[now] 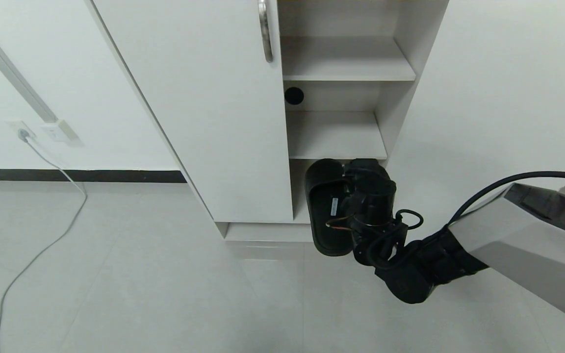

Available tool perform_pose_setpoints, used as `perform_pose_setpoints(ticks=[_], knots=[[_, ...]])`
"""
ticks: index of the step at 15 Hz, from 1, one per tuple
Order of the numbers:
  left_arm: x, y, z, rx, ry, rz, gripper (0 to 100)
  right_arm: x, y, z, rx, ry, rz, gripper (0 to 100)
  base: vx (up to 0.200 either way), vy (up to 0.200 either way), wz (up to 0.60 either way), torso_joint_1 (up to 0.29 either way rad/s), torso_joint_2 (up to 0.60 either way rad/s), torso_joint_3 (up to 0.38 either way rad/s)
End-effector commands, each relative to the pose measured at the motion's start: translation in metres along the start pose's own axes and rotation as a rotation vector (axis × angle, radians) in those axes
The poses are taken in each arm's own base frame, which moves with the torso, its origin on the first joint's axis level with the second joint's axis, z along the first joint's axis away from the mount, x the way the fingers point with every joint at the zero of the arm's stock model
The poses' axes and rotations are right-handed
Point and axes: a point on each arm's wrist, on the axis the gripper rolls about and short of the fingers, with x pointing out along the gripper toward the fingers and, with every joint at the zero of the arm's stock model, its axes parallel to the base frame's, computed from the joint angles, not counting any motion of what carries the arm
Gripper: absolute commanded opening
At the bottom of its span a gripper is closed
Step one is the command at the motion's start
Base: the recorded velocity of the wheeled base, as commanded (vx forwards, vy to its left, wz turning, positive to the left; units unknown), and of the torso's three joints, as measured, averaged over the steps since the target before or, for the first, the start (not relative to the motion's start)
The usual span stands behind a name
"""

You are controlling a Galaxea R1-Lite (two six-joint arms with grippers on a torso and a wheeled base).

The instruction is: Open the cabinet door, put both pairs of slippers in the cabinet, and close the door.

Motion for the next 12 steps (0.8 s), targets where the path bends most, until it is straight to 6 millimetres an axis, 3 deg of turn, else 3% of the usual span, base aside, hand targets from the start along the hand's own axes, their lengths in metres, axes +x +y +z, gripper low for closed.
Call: perform_pose_setpoints(ticks=[1,10,12], knots=[[0.000,0.000,0.000,0.000,0.002,-0.001,0,-0.001,-0.001,0.004,0.002,-0.006,0.000,0,0.200,0.000,0.00,-0.007,0.00,-0.002],[0.000,0.000,0.000,0.000,0.002,0.001,0,0.001,0.001,0.002,0.020,-0.022,0.006,0,0.200,0.000,0.00,0.001,0.00,0.001],[0.000,0.000,0.000,0.000,0.002,0.001,0,0.005,0.003,-0.007,0.025,-0.032,0.011,0,0.200,0.000,0.00,-0.002,0.00,-0.002]])
